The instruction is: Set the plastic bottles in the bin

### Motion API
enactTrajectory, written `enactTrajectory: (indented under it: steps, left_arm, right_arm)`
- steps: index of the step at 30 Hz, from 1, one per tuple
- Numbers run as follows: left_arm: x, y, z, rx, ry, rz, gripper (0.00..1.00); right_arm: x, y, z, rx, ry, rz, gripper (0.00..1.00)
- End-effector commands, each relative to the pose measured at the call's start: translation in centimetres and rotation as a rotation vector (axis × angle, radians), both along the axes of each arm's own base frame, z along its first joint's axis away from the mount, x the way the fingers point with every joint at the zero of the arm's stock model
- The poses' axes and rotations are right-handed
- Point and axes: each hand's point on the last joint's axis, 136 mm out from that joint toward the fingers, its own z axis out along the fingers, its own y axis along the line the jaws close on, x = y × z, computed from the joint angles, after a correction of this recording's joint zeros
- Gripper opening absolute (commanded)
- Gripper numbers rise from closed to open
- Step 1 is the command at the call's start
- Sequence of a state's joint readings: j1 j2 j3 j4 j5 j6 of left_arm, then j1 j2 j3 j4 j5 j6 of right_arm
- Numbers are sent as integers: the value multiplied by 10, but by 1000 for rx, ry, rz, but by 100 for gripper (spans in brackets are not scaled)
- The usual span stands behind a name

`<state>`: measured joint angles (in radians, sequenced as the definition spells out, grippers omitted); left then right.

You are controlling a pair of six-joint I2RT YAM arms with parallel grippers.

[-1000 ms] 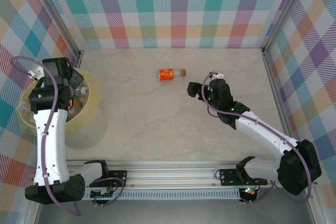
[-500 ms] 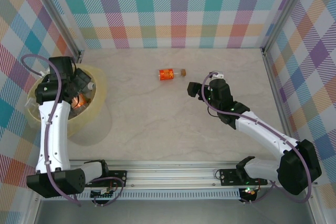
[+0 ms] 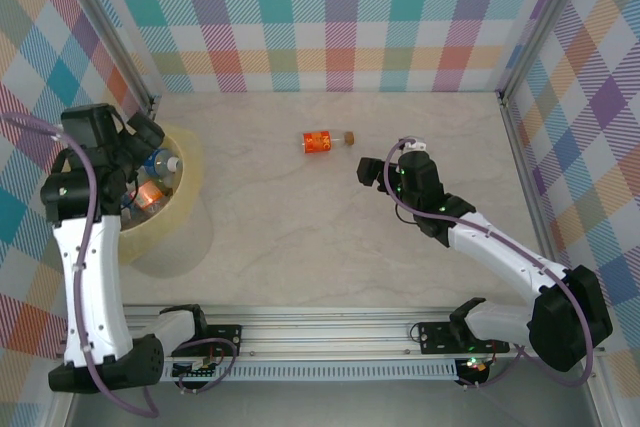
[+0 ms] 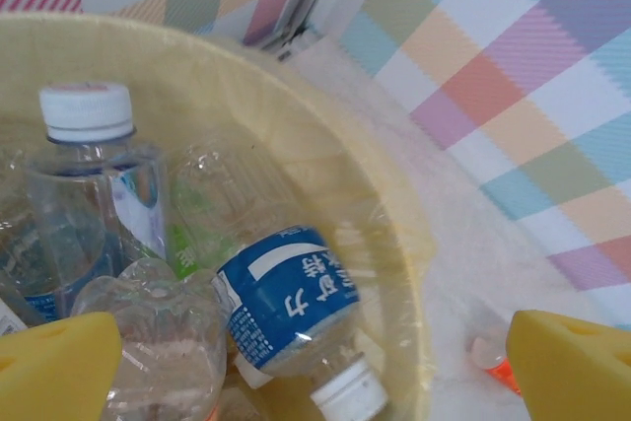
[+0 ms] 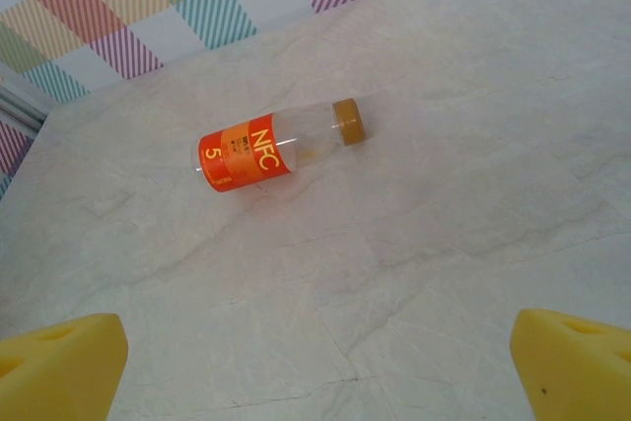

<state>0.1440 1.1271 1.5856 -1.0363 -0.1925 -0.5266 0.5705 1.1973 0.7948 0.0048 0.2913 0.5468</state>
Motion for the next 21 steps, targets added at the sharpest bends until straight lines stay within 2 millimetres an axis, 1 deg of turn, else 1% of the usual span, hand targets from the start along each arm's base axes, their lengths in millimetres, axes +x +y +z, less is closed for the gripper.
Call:
enactTrajectory:
  steps: [1, 3, 5, 7, 8, 10, 14, 15, 17, 21]
  left_arm:
    - [20, -1, -34, -20, 90, -22, 100]
    - [20, -3, -53, -64, 135, -10, 100]
    - [16, -4, -67, -92, 152, 15, 100]
    - [10, -3, -71, -95, 158, 32, 100]
    - [7, -1, -69, -87, 163, 39, 100]
    - [1, 2, -57, -62, 161, 53, 100]
    - [-12, 7, -22, -16, 93, 74, 100]
    - [-14, 7, -16, -15, 76, 71, 100]
    - [-12, -2, -3, -35, 34, 24, 100]
    - [1, -31, 6, -81, -19, -110, 100]
  right_arm:
    - [-2, -7, -1, -2, -4, -26, 100]
    - [-2, -7, -1, 0, -3, -28, 100]
    - [-3, -8, -4, 6, 3, -32, 100]
    - [-3, -7, -5, 9, 5, -31, 100]
    - [-3, -7, -5, 9, 5, -30, 100]
    - [-3, -7, -5, 8, 3, -29, 100]
    - [-2, -7, -4, 2, -2, -26, 100]
    - [-2, -6, -5, 2, -2, -26, 100]
    - [-2, -6, -6, 3, -2, -26, 100]
    - [0, 0, -7, 13, 5, -3, 100]
